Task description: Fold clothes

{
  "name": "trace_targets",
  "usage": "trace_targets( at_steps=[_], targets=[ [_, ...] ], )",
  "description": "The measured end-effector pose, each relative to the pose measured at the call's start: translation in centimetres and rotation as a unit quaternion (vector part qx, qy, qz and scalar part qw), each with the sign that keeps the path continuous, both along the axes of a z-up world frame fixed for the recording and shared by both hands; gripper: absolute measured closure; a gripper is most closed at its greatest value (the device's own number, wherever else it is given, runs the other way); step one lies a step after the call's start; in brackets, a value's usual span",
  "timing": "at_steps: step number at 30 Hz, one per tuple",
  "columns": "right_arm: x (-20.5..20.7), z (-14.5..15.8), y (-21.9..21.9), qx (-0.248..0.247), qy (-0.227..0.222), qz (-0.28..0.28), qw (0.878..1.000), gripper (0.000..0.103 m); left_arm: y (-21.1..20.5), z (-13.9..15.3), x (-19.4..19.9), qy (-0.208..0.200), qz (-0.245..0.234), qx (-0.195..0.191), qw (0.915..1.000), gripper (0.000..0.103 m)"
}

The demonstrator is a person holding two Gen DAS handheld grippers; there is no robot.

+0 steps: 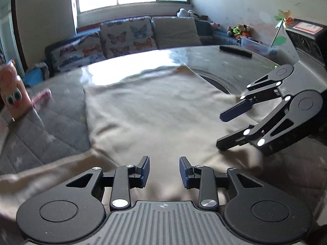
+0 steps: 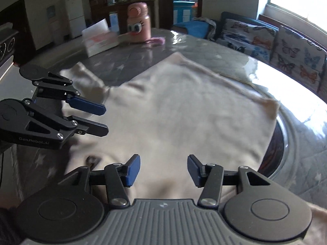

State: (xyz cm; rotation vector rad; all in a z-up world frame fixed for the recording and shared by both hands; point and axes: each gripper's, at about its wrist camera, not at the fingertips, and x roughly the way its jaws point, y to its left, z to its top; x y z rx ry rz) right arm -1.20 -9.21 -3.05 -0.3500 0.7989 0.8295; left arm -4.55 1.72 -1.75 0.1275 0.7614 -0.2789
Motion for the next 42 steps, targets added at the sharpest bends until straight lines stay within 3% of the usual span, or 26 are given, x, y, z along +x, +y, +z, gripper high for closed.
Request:
trace_targets(
  at_steps=[6, 11, 19, 24, 36, 42],
  targets=[
    [-1.4, 0.0, 0.6, 0.004, -0.009, 0.011, 1.000, 0.050, 1.4, -0.1, -1.6, -0.004, 0.034, -0.026, 0.9991, 0.067],
    [-2.5, 0.0, 1.1, 0.008, -0.017, 0.020, 1.000, 0.049, 4.6, 0.8, -2.5, -0.019, 0.095, -0.048, 0.9941, 0.066],
    [-2.7, -0.9, 1.7, 0.001, -0.004, 0.027, 1.000, 0.045, 13.1, 0.6, -2.6, -0.021, 0.252, -0.034, 0.9668, 0.068],
    [-2.7, -1.0, 1.6, 0.002, -0.001, 0.022, 1.000, 0.043, 17.3, -0.6, -2.1, -0.006, 0.311, -0.022, 0.9501, 0.069],
    [-2.7, -0.9, 1.0, 0.005, 0.006, 0.014, 1.000, 0.043, 20.9, -1.0, -0.2, -0.019, 0.342, 0.051, 0.9381, 0.077],
    [-3.0, 0.1, -0.7, 0.024, -0.001, -0.011, 1.000, 0.043, 21.2, -0.4, 0.3, -0.013, 0.350, 0.050, 0.9355, 0.076]
  ],
)
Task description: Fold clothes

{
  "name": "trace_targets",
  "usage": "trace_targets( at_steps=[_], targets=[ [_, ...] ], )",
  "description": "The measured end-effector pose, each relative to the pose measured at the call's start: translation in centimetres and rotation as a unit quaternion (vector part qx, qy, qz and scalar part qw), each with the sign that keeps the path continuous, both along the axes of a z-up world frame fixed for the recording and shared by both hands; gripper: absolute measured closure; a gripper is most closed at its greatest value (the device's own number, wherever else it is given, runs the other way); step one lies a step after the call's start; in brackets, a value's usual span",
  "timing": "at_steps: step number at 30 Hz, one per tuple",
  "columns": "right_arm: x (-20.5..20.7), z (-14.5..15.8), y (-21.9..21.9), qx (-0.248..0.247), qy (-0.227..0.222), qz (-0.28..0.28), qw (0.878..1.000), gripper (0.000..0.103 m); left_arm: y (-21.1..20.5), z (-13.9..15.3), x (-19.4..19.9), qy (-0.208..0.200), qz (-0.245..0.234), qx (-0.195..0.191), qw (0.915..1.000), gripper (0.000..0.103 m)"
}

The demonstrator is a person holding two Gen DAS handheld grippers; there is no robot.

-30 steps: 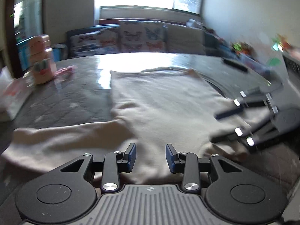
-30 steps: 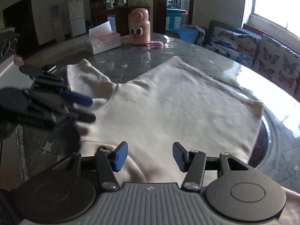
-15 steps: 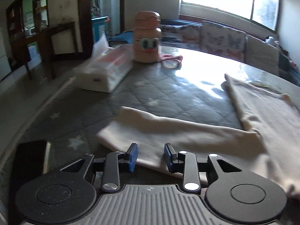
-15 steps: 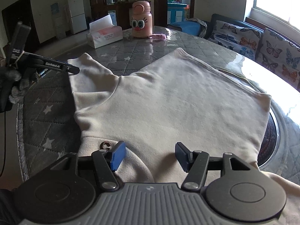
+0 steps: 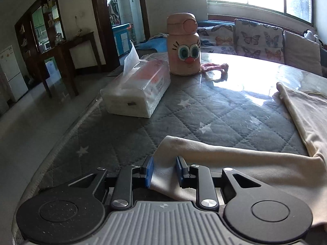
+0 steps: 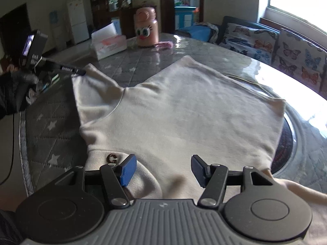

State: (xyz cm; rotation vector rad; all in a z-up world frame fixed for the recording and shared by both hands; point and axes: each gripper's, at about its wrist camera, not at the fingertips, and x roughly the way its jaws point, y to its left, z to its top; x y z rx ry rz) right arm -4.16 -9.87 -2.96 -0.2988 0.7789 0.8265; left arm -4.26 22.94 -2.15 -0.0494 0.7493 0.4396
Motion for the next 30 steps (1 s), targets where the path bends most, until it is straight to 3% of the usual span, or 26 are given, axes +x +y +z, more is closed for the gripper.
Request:
trace_targets(
  at_steps=[4, 10, 16, 20, 30],
  targets=[
    [0.2, 0.4, -2.1, 0.009, 0.003, -0.030, 0.999, 0.043, -1.7, 1.2, -0.6, -0.019, -0.020, -0.006, 0.9996, 0.076],
    [0.6, -0.6, -5.0, 0.005, 0.024, -0.076, 0.997, 0.043, -6.9, 2.9, -0.4, -0.044, -0.095, -0.023, 0.9943, 0.073],
    [0.4, -0.5, -9.0, 0.017, 0.026, -0.132, 0.991, 0.043, -13.3, 3.5, 0.9, -0.055, -0.184, -0.046, 0.9803, 0.064],
    [0.2, -0.1, -12.0, 0.028, 0.021, -0.172, 0.985, 0.044, -17.3, 2.8, 2.4, -0.047, -0.230, -0.060, 0.9703, 0.064],
    [2.1, -0.8, -20.6, 0.011, -0.011, -0.328, 0.944, 0.050, -25.5, 2.1, 3.3, -0.031, -0.318, -0.077, 0.9443, 0.053]
  ],
)
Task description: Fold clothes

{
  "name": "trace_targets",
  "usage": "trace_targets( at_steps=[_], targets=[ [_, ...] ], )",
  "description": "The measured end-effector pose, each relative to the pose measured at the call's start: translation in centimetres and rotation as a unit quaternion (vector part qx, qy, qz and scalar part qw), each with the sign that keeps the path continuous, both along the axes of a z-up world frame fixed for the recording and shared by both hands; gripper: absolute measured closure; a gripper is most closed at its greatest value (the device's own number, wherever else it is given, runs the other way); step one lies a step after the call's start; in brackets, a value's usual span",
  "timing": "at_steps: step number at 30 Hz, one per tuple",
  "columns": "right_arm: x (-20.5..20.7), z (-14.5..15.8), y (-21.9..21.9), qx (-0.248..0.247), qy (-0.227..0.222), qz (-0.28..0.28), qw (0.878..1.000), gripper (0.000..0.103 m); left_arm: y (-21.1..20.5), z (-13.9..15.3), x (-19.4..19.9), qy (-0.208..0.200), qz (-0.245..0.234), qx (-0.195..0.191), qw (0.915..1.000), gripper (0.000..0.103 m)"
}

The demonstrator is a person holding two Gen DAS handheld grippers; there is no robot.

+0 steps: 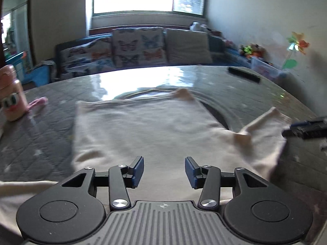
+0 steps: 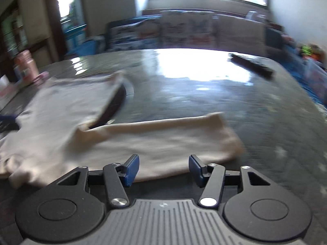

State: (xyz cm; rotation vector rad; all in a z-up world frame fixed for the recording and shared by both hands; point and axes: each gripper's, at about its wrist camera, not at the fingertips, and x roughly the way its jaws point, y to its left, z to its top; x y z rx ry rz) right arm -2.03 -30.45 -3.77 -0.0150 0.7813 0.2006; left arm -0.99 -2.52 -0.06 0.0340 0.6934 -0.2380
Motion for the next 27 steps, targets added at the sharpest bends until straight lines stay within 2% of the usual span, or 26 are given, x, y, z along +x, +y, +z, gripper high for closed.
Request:
trace_targets(
  at_steps=[5, 10, 16, 17, 20, 21, 24, 27],
  targets=[
    [1.0, -0.3, -3.5, -0.006, -0.013, -0.068, 0.998, 0.050, -2.6, -0.4, -0.2, 0.007, -0.031, 0.003, 0.9995, 0.049],
    [1.7, -0.7, -4.7, -0.005, -0.012, -0.090, 0.996, 0.051, -4.1, -0.9, -0.4, 0.016, -0.052, 0.008, 0.9985, 0.045],
    [2.0, -1.4, -4.4, 0.002, -0.009, -0.097, 0.995, 0.062, -5.3, -1.2, -0.7, 0.019, -0.067, 0.014, 0.9975, 0.040],
    [2.0, -1.4, -4.3, 0.002, -0.010, -0.098, 0.995, 0.070, -5.4, -1.2, -0.7, 0.020, -0.068, 0.014, 0.9974, 0.040],
    [1.9, -1.4, -4.5, 0.004, -0.012, -0.104, 0.994, 0.082, -5.7, -1.2, -0.7, 0.021, -0.071, 0.016, 0.9971, 0.039],
    [1.9, -1.3, -4.7, 0.006, -0.012, -0.107, 0.994, 0.089, -5.8, -1.3, -0.6, 0.021, -0.073, 0.017, 0.9970, 0.038],
    [1.8, -1.2, -5.2, 0.018, -0.015, -0.114, 0.993, 0.096, -6.1, -1.3, -0.6, 0.022, -0.076, 0.019, 0.9967, 0.037],
    [1.7, -0.6, -5.3, 0.026, -0.024, -0.115, 0.993, 0.098, -6.4, -1.5, -0.6, 0.023, -0.080, 0.021, 0.9963, 0.037]
  ],
)
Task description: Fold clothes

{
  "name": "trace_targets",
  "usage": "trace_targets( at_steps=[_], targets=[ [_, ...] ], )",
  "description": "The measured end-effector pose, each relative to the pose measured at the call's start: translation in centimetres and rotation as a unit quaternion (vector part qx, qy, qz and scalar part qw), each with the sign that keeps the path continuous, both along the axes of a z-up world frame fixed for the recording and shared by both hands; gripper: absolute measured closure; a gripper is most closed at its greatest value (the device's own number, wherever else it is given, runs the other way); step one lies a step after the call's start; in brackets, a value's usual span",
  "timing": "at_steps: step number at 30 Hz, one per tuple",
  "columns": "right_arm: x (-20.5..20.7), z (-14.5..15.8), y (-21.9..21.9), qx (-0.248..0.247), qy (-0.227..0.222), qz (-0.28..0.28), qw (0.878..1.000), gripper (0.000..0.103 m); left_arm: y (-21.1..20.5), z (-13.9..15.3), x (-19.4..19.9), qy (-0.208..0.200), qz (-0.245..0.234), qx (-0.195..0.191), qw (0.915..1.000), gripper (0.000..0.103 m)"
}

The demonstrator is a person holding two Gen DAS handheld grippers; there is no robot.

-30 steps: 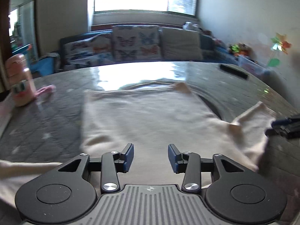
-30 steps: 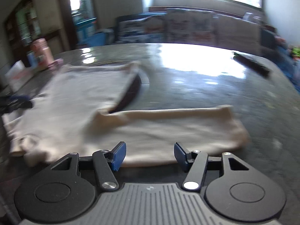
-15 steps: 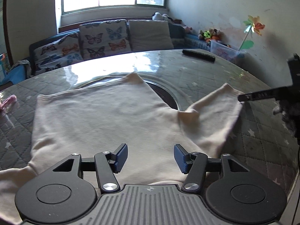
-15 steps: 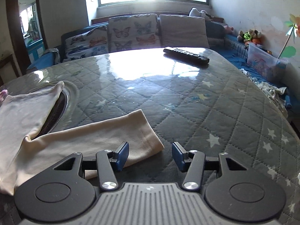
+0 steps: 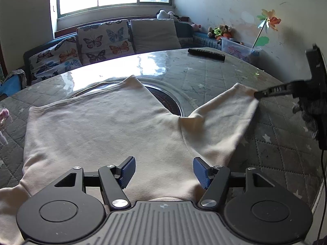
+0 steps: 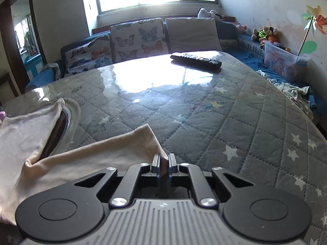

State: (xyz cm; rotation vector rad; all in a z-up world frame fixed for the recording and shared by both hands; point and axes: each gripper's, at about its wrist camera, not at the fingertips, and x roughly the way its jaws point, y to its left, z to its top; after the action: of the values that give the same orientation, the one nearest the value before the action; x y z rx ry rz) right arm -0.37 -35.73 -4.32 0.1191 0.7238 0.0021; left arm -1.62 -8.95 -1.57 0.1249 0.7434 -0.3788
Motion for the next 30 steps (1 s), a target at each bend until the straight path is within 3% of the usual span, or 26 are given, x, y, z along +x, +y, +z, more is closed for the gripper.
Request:
trace_targets(
  at_steps=[10, 16, 24, 30],
  targets=[
    [-0.6, 5.3, 1.5, 0.015, -0.051, 0.035, 0.998, 0.099, -1.4, -1.5, 0.1, -0.001, -0.012, 0.025, 0.9996, 0.035],
    [-1.4, 9.1, 4.3, 0.014, -0.083, 0.080, 0.993, 0.099, 0.1, -0.6, -0.5, -0.009, -0.002, 0.005, 0.9999, 0.034],
    [-2.5, 13.2, 11.0, 0.012, -0.114, 0.170, 0.979, 0.099, 5.9, 1.4, -2.0, -0.041, 0.065, -0.010, 0.9970, 0.032],
    [-2.6, 14.3, 17.7, 0.011, -0.117, 0.247, 0.962, 0.099, 10.6, 2.2, -3.3, -0.057, 0.126, -0.022, 0.9901, 0.031]
  ],
)
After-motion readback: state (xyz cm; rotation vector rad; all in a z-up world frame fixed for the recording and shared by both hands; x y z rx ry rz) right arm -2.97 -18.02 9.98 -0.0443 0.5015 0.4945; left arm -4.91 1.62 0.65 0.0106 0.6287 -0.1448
